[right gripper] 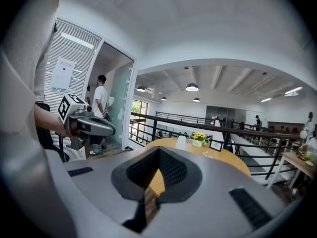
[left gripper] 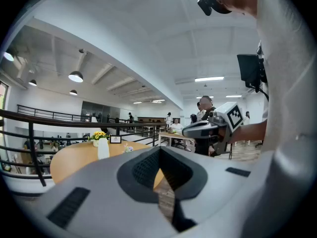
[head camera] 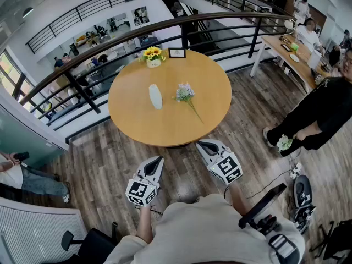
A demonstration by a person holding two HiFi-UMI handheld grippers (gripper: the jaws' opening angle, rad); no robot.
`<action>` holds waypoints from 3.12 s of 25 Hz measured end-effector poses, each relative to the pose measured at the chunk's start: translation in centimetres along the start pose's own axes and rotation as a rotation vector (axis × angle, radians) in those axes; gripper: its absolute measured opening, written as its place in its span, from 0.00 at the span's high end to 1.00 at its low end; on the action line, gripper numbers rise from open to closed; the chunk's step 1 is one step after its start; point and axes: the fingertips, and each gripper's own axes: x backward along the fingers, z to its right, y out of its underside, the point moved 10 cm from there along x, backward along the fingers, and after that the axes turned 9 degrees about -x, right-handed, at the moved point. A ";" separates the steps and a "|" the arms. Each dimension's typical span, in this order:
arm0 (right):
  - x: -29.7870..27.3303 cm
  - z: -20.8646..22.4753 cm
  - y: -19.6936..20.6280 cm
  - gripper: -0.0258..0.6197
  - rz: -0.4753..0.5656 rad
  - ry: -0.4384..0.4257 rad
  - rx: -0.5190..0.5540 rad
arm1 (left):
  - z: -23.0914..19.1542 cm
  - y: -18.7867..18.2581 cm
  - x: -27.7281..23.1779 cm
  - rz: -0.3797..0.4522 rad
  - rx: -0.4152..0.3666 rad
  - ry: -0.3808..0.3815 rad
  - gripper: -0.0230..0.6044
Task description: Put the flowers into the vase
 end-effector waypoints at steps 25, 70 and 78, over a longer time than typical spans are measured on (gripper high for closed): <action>2.5 0.9 0.7 0.95 0.027 -0.073 -0.022 | 2.6 -0.3 -1.9 -0.012 0.013 0.009 0.95; -20.7 11.7 -6.7 0.95 -0.126 0.022 0.001 | -25.0 8.1 -20.0 -0.150 -0.045 -0.038 0.21; -20.9 14.3 -4.5 0.95 -0.225 0.040 -0.057 | -26.1 11.3 -27.9 -0.217 -0.085 0.105 0.21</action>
